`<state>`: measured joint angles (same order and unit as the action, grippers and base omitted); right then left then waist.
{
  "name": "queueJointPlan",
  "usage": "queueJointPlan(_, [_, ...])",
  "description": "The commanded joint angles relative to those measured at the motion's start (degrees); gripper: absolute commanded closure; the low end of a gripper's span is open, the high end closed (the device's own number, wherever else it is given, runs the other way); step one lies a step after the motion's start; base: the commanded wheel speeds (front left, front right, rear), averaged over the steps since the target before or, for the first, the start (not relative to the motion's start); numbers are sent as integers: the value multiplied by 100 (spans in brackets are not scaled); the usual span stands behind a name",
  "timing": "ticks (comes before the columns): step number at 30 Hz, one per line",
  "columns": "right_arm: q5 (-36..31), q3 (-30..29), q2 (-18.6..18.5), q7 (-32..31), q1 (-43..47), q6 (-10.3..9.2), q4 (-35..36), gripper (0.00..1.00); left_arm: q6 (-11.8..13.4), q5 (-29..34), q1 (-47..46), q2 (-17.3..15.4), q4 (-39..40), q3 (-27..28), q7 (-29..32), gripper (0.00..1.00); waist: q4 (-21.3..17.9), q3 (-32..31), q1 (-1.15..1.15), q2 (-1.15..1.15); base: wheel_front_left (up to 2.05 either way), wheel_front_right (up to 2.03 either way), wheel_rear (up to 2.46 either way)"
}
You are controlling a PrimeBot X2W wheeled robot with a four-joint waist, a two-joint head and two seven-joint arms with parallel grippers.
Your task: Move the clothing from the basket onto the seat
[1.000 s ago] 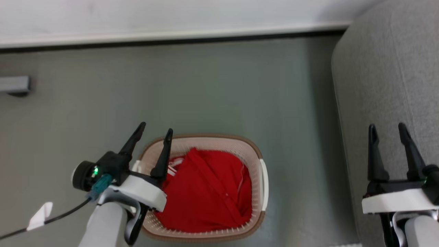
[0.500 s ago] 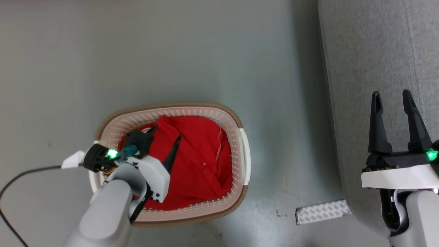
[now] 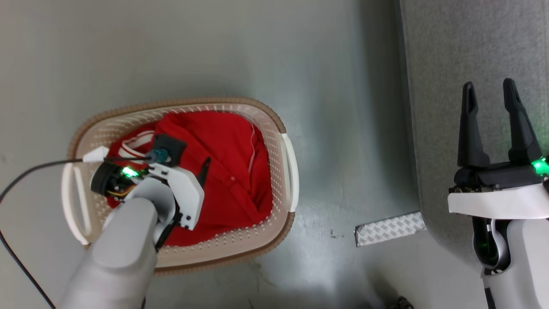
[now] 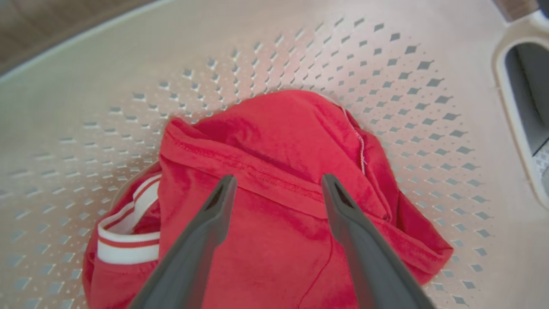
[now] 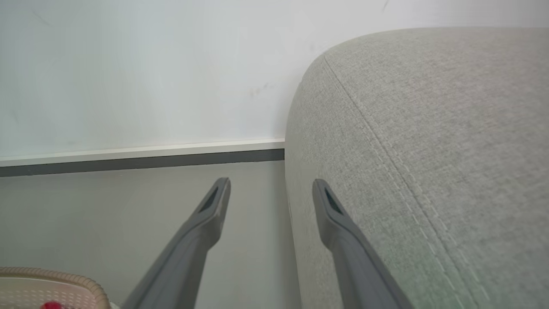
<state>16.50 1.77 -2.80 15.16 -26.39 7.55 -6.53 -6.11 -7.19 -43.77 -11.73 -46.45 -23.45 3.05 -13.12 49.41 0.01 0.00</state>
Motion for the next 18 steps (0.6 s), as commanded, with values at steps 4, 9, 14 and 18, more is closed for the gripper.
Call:
queueJointPlan(4, [19, 29, -4, -5, -102, -9, 37, 0, 170, -80, -261, -63, -203, 95, 30, 0, -49, 326, -1, 0, 0, 0, 0])
queueJointPlan(9, [19, 71, 9, -12, -156, 15, 88, 0, 281, -188, -474, -55, -416, 193, 4, 0, -55, 531, -1, 0, 0, 0, 0])
queueJointPlan(14, [-29, 60, 19, -31, -170, 25, 141, 0, 377, -221, -682, -70, -649, 206, 6, 0, -71, 707, -1, 0, 0, 0, 0])
queueJointPlan(18, [-46, 19, 20, -40, -164, 29, 154, 0, 413, -241, -810, -70, -826, 190, -53, 0, -93, 819, -1, 0, 0, 0, 0])
